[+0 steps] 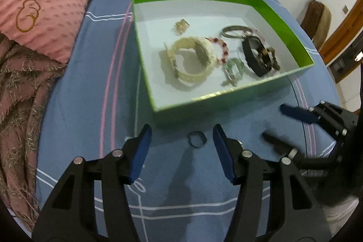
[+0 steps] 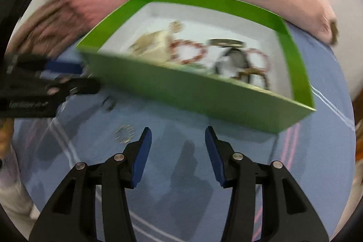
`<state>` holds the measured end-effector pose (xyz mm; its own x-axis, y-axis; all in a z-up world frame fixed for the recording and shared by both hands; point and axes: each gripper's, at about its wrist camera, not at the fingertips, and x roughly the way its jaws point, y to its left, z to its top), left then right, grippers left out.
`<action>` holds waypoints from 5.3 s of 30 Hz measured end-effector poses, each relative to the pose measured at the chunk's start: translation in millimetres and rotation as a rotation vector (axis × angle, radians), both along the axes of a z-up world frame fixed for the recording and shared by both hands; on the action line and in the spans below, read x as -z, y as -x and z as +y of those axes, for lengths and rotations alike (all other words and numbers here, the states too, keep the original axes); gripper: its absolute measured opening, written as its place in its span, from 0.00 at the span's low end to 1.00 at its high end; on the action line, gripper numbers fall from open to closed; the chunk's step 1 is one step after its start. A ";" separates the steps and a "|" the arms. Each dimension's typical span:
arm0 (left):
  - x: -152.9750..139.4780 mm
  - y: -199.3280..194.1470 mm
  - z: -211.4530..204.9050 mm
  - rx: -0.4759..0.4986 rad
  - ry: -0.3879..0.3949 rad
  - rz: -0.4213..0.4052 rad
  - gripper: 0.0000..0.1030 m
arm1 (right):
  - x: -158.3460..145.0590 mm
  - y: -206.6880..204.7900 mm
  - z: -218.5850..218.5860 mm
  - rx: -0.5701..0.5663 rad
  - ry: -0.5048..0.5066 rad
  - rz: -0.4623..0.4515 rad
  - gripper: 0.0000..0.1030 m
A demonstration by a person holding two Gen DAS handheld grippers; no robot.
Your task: Organize jewelry
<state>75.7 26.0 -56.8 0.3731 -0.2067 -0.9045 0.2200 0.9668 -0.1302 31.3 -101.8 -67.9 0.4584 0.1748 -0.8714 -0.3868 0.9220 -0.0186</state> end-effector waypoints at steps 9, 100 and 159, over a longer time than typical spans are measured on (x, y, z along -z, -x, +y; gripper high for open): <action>18.3 -6.8 -4.5 -0.010 0.062 0.082 0.57 | 14.0 9.3 42.6 -0.122 0.064 -0.048 0.48; -17.5 32.0 -48.4 0.024 -0.139 -0.151 0.19 | -13.7 2.2 -29.6 0.052 -0.009 -0.055 0.20; -28.0 -33.3 -31.0 -0.138 -0.104 -0.330 0.95 | -39.8 -53.9 -64.1 0.335 -0.131 -0.346 0.99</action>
<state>109.1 -5.0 -28.9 0.6657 -0.0477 -0.7447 0.1008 0.9946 0.0264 85.2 -165.9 -28.1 0.7666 0.0660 -0.6388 -0.0601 0.9977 0.0310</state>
